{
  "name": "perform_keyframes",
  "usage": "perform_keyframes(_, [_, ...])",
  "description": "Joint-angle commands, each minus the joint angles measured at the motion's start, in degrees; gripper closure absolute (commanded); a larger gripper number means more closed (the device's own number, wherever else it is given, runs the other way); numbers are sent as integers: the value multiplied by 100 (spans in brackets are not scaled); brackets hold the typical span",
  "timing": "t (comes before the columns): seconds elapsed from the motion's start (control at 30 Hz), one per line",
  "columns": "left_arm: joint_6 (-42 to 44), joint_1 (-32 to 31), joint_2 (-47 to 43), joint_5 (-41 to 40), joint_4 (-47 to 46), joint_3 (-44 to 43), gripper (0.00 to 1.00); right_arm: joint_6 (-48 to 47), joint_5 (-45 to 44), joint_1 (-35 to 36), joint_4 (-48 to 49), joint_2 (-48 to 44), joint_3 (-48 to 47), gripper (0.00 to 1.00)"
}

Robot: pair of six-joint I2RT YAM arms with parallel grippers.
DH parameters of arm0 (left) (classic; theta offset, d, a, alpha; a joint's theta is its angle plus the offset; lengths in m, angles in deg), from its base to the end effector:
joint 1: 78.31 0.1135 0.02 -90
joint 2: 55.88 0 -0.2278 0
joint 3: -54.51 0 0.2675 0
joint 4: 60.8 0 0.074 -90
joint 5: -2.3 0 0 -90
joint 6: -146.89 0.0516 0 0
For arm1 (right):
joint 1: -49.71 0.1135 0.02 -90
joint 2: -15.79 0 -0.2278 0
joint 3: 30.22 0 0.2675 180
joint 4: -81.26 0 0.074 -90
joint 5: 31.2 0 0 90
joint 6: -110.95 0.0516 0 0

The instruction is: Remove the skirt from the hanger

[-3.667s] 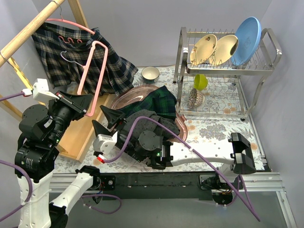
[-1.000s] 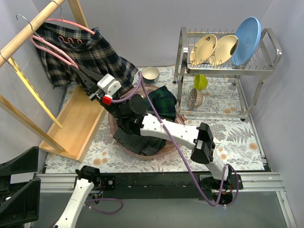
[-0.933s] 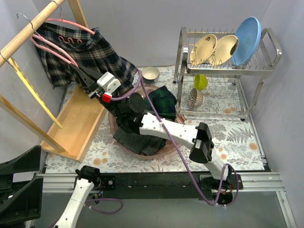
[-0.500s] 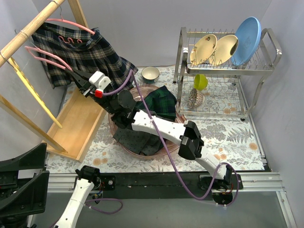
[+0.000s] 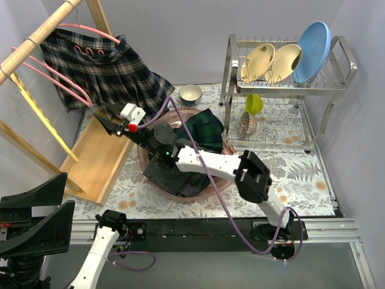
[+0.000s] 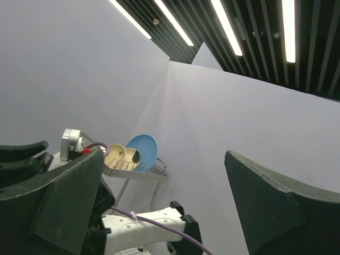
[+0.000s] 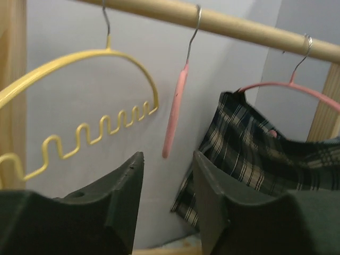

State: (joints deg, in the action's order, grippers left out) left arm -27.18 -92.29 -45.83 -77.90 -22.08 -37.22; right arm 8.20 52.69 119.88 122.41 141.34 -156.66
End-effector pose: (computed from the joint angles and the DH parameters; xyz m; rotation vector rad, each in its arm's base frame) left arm -0.0742 0.0094 0.5030 -0.3849 0.8684 -1.6691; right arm 0.1792 0.4807 0.3869 -0.4962 0.7187 0.8959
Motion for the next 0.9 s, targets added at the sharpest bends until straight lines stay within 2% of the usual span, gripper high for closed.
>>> perform_keyframes(0.0, [496, 27, 533, -276, 324, -86, 2, 290, -215, 119, 1056, -1356, 1482, 45])
perform_keyframes(0.03, [793, 35, 595, -582, 377, -87, 2, 334, -224, 137, 1136, -1863, 1903, 35])
perform_keyframes(0.07, [918, 35, 674, -733, 482, -87, 2, 448, -233, 137, 1207, -2138, 2656, 30])
perform_keyframes(0.17, [1453, -43, 1104, -1252, 719, -166, 2, 624, -180, 207, 1068, -3289, 3776, 27])
perform_keyframes(0.2, [1577, -52, 1444, -1314, 807, -209, 2, 764, -137, 242, 910, -3588, 4415, 23])
perform_keyframes(0.23, [1691, -44, 1631, -1349, 886, -297, 2, 870, -162, 260, 456, -4156, 4665, 16])
perform_keyframes(0.3, [1964, -44, 2078, -1253, 1080, -394, 2, 1090, -75, 295, -90, -4678, 5261, 14])
perform_keyframes(0.47, [2395, -52, 3740, -1392, 1370, -1166, 2, 1468, -197, 374, -1917, -6138, 5923, 12])
perform_keyframes(0.57, [2501, -52, 4496, -1604, 1205, -1466, 4, 1600, -312, 374, -2473, -6701, 6187, 12])
perform_keyframes(0.7, [2492, -44, 5427, -1902, 984, -2053, 8, 1565, -417, 374, -2773, -7211, 6442, 12])
perform_keyframes(0.87, [2334, -52, 6395, -2543, 870, -2591, 20, 1495, -602, 383, -2871, -7642, 6741, 12])
